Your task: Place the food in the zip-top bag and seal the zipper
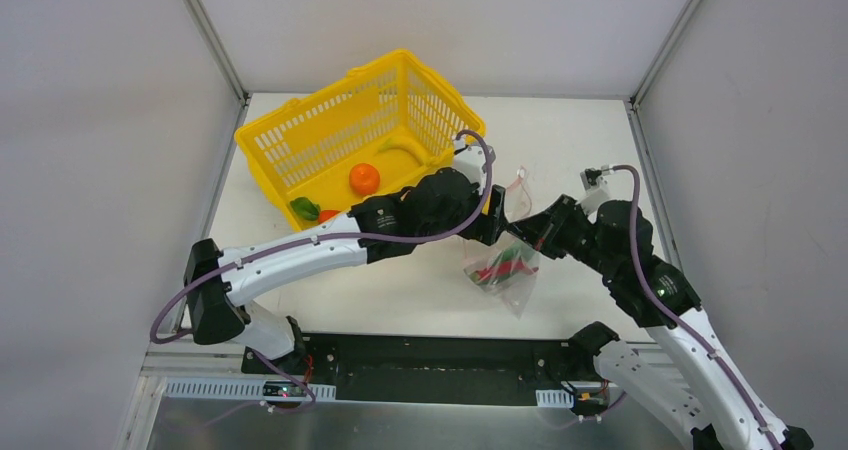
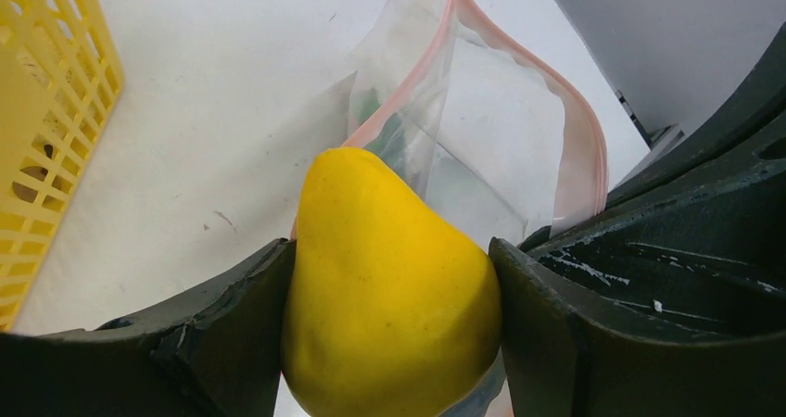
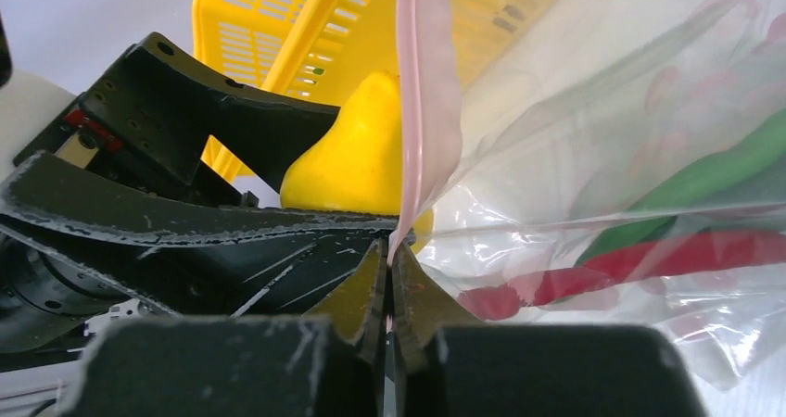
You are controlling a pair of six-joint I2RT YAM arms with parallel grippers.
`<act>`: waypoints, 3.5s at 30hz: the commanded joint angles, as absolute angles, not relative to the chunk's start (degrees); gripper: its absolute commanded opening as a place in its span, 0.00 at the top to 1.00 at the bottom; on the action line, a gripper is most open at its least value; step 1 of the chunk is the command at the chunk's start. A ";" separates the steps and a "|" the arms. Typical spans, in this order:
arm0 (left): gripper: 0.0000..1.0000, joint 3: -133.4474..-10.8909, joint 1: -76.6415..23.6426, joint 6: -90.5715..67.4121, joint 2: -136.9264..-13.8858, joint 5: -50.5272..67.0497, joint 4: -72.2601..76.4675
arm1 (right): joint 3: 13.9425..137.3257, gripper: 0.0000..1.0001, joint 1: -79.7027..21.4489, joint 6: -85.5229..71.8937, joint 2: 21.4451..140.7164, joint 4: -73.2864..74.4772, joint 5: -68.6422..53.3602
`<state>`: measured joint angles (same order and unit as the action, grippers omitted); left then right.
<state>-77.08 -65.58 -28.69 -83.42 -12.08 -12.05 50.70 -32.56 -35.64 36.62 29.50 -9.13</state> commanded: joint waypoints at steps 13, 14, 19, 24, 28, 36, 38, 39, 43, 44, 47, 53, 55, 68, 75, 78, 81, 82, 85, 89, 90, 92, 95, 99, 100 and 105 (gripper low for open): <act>0.16 -83.07 -66.27 -27.71 -85.75 -9.00 -15.24 | 48.80 0.98 -32.78 -43.33 33.46 17.90 -7.47; 0.16 -82.98 -66.31 -27.43 -85.45 -8.63 -15.02 | 48.72 0.98 -32.73 -43.33 33.26 17.99 -7.21; 0.11 -83.20 -66.34 -26.81 -84.23 -8.06 -15.33 | 48.43 0.98 -32.71 -43.33 32.96 18.05 -6.80; 0.10 -82.01 -66.29 -26.10 -81.05 -6.87 -14.31 | 47.67 0.98 -32.75 -43.24 32.68 18.23 -6.18; 0.08 -81.45 -66.27 -24.38 -78.80 -6.42 -14.72 | 47.31 0.98 -32.70 -43.15 32.66 18.19 -6.13; 0.14 -83.73 -66.27 -23.85 -81.50 -2.44 -17.98 | 47.90 0.97 -32.75 -43.08 32.35 17.88 -6.02; 0.20 -83.67 -66.27 -24.15 -81.63 -1.98 -17.60 | 47.92 0.97 -32.70 -43.07 32.19 17.93 -5.89; 0.23 -83.86 -66.28 -24.12 -81.76 -1.82 -17.69 | 47.90 0.97 -32.72 -43.07 32.18 17.93 -5.89; 0.44 -85.80 -66.32 -23.26 -83.39 -0.41 -19.30 | 47.83 0.97 -32.72 -42.94 32.28 17.80 -5.98; 0.47 -85.89 -66.28 -23.14 -83.60 -0.13 -19.10 | 47.75 0.97 -32.74 -42.90 32.31 17.63 -6.10; 0.53 -85.95 -66.27 -22.82 -84.16 2.47 -18.41 | 47.65 0.97 -32.70 -42.91 32.15 16.54 -6.68; 0.54 -85.78 -66.18 -22.53 -85.02 3.26 -18.34 | 47.81 0.97 -32.70 -42.71 31.92 16.17 -6.08; 0.54 -85.91 -66.23 -22.75 -85.50 3.66 -18.73 | 47.60 0.97 -32.73 -42.71 31.67 16.21 -5.36; 0.32 -80.12 -66.25 -20.50 -73.65 -1.55 -13.82 | 48.23 0.97 -32.71 -38.57 32.00 19.30 -4.75; 0.22 -82.28 -66.14 -19.43 -74.73 -15.23 -23.92 | 51.04 0.97 -32.75 -35.02 34.55 22.82 -6.84; 0.21 -85.06 -65.66 -19.84 -78.72 -12.99 -27.12 | 51.86 0.97 -32.73 -34.02 35.59 23.58 -8.07; 0.21 -86.84 -65.41 -19.61 -82.08 -7.19 -27.24 | 52.33 0.97 -32.75 -33.21 36.54 23.64 -9.53; 0.22 -87.14 -65.34 -19.60 -83.06 -6.34 -27.48 | 52.44 0.97 -32.74 -32.89 36.87 23.64 -10.14; 0.33 -88.84 -64.86 -20.13 -85.50 -6.47 -29.64 | 53.09 0.97 -32.71 -31.70 37.95 23.91 -11.58; 0.60 -88.53 -63.49 -22.11 -86.59 -9.11 -30.54 | 55.40 0.97 -32.74 -28.17 39.59 27.77 -12.22; 0.63 -88.10 -63.08 -22.52 -86.41 -9.79 -30.03 | 56.86 0.97 -32.78 -26.48 40.66 29.99 -12.13; 0.71 -87.96 -62.01 -23.61 -86.03 -12.46 -30.57 | 60.57 0.97 -32.71 -22.73 42.71 37.00 -11.38; 0.84 -87.44 -59.47 -24.87 -85.13 -15.41 -31.97 | 67.94 0.97 -32.76 -17.65 45.25 48.94 -8.72; 0.96 -85.24 -56.15 -26.00 -83.39 -14.41 -30.24 | 75.13 0.96 -32.73 -13.94 47.02 60.83 -2.57; 0.97 -84.85 -55.93 -25.97 -83.14 -14.41 -29.72 | 76.46 0.96 -32.72 -13.56 47.73 62.78 -2.21; 0.98 -85.79 -54.97 -25.72 -83.61 -14.48 -29.57 | 80.99 1.00 -32.70 -17.28 51.84 68.56 2.81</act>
<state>-85.32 -55.77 -25.61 -85.36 -12.43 -29.58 76.84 -32.62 -17.23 49.17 58.70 -3.51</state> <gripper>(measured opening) 0.031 0.017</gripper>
